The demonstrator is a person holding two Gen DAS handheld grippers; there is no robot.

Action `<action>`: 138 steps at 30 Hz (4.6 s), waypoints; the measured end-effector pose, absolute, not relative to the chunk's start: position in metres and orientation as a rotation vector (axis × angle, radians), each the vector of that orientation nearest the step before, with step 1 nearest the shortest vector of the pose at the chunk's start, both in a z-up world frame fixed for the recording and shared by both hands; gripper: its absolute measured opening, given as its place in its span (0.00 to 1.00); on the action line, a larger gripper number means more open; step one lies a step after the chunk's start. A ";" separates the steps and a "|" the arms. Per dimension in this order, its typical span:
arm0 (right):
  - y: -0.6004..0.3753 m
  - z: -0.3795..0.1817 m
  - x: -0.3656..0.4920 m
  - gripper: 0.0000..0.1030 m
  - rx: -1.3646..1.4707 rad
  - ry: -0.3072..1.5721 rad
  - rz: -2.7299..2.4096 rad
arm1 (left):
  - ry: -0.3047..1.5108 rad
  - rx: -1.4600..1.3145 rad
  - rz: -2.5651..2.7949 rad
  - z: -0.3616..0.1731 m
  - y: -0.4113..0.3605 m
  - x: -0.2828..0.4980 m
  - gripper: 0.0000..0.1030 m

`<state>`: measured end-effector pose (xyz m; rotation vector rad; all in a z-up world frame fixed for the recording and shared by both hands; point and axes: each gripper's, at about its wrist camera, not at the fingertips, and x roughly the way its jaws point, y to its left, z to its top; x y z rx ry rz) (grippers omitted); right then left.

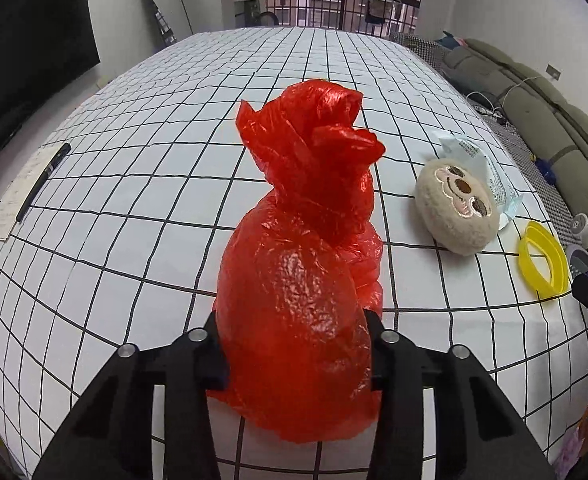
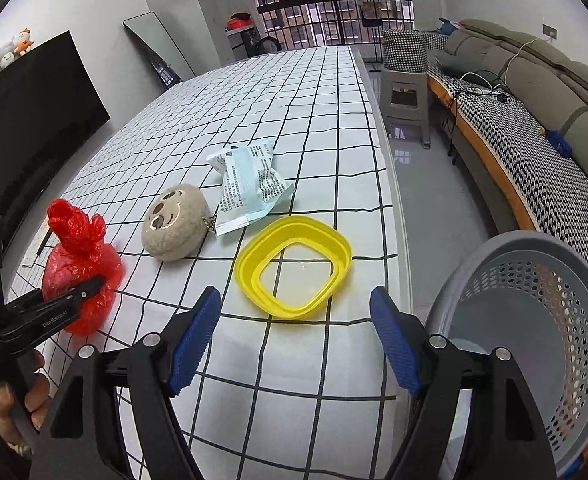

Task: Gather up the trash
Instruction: 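Close the left gripper on the red plastic bag, then grasp the yellow plastic lid with the right gripper while the left gripper holds the red bag, then carry the red bag and yellow lid over the basket and open both grippers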

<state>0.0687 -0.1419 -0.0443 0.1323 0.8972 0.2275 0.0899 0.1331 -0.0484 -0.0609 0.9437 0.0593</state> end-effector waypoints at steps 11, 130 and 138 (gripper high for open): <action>-0.131 -0.045 0.089 0.80 0.039 0.916 0.278 | 0.875 -0.086 0.038 -0.020 0.137 0.085 0.10; -0.381 -0.078 -0.059 0.77 0.389 0.855 -0.234 | 0.951 0.254 -0.588 -0.046 -0.204 0.052 0.61; -0.377 -0.074 -0.064 0.77 0.392 0.847 -0.233 | 0.949 0.237 -0.580 -0.043 -0.199 0.049 0.70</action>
